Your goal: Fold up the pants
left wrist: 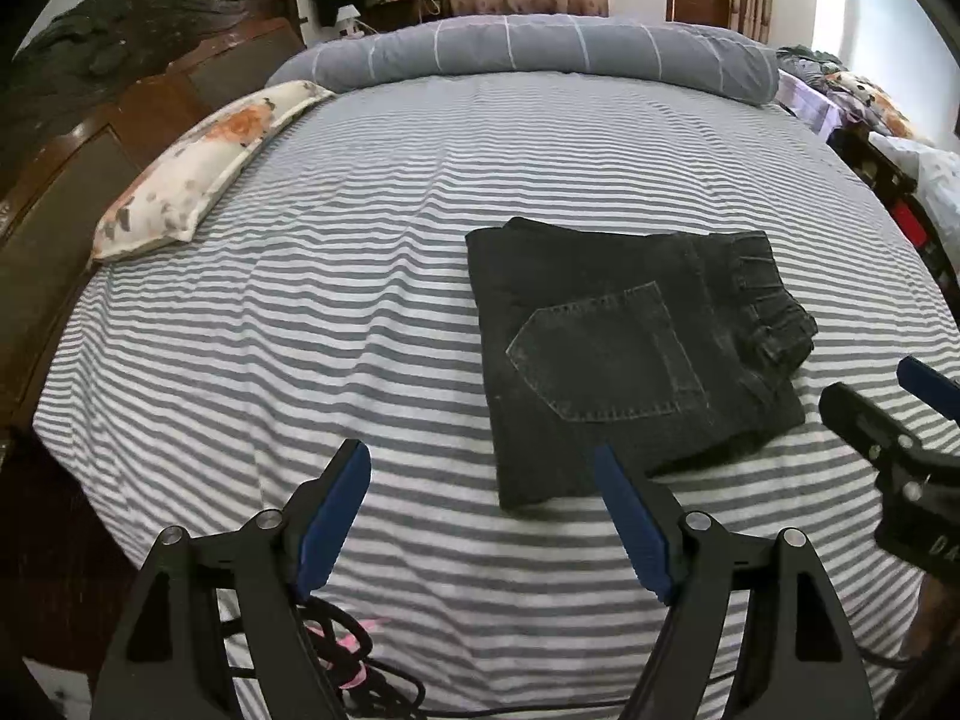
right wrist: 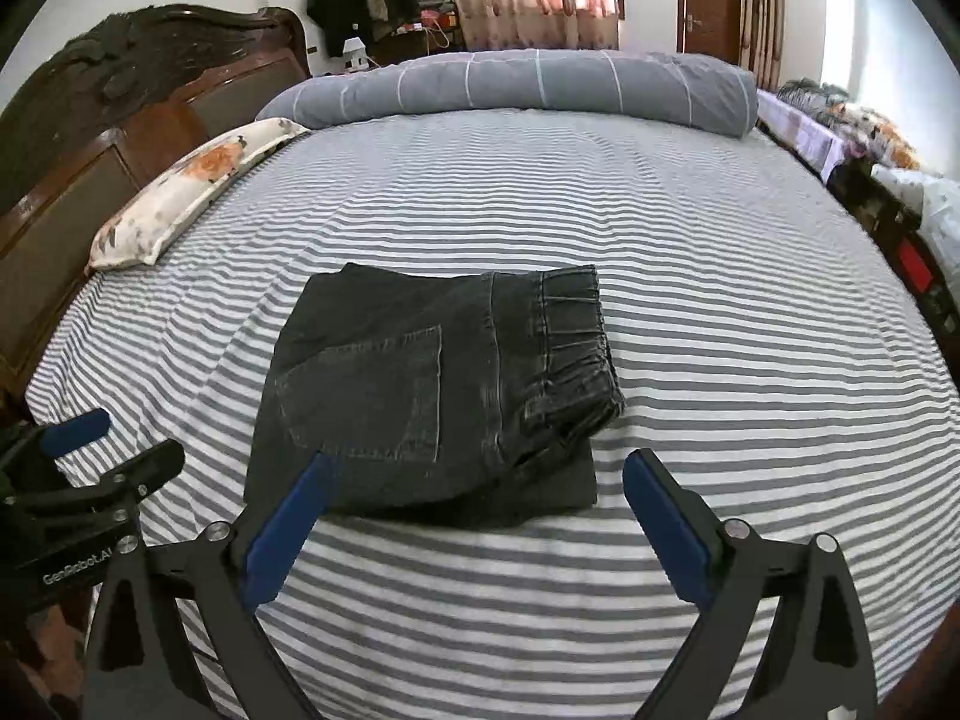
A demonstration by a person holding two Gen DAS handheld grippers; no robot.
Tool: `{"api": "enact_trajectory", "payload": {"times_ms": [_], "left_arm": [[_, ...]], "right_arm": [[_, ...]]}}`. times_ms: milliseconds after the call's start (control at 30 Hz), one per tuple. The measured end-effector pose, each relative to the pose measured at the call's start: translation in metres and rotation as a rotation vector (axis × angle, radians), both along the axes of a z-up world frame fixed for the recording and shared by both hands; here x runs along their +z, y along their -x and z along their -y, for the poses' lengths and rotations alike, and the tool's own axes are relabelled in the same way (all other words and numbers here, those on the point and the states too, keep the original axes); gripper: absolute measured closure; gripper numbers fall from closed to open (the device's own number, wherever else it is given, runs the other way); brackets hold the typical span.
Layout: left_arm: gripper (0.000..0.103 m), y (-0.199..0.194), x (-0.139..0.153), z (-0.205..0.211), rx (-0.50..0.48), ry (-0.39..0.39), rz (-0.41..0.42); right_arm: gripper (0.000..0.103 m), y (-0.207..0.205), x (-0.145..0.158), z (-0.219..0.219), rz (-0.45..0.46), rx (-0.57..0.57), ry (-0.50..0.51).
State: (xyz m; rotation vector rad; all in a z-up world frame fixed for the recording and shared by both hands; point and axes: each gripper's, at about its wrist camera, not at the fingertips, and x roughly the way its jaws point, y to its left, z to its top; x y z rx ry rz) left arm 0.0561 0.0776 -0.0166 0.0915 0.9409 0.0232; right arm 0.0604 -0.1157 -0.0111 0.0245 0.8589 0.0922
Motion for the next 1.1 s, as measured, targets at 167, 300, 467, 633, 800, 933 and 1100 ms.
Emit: {"api": "enact_trajectory", "payload": {"times_ms": [167, 300, 467, 633, 800, 933, 1100], "left_arm": [[0.025, 0.015, 0.005, 0.001, 0.007, 0.003, 0.018], [0.025, 0.024, 0.007, 0.003, 0.007, 0.011, 0.025], [0.025, 0.029, 0.007, 0.005, 0.004, 0.022, 0.029], [0.025, 0.033, 0.007, 0.004, 0.009, 0.024, 0.035], [0.025, 0.038, 0.008, 0.004, 0.007, 0.024, 0.043], [0.025, 0.041, 0.007, 0.005, 0.008, 0.029, 0.047], [0.025, 0.045, 0.007, 0.005, 0.005, 0.033, 0.054]], "right_arm": [[0.006, 0.013, -0.001, -0.007, -0.007, -0.001, -0.011], [0.006, 0.021, -0.001, -0.012, -0.007, -0.003, -0.009], [0.006, 0.027, -0.002, -0.015, -0.004, -0.008, 0.011], [0.006, 0.031, -0.003, -0.013, -0.005, -0.023, 0.005], [0.006, 0.036, -0.005, -0.014, -0.008, -0.021, 0.010], [0.005, 0.040, -0.005, -0.018, -0.006, -0.017, 0.025], [0.005, 0.042, -0.005, -0.020, -0.005, -0.013, 0.032]]}}
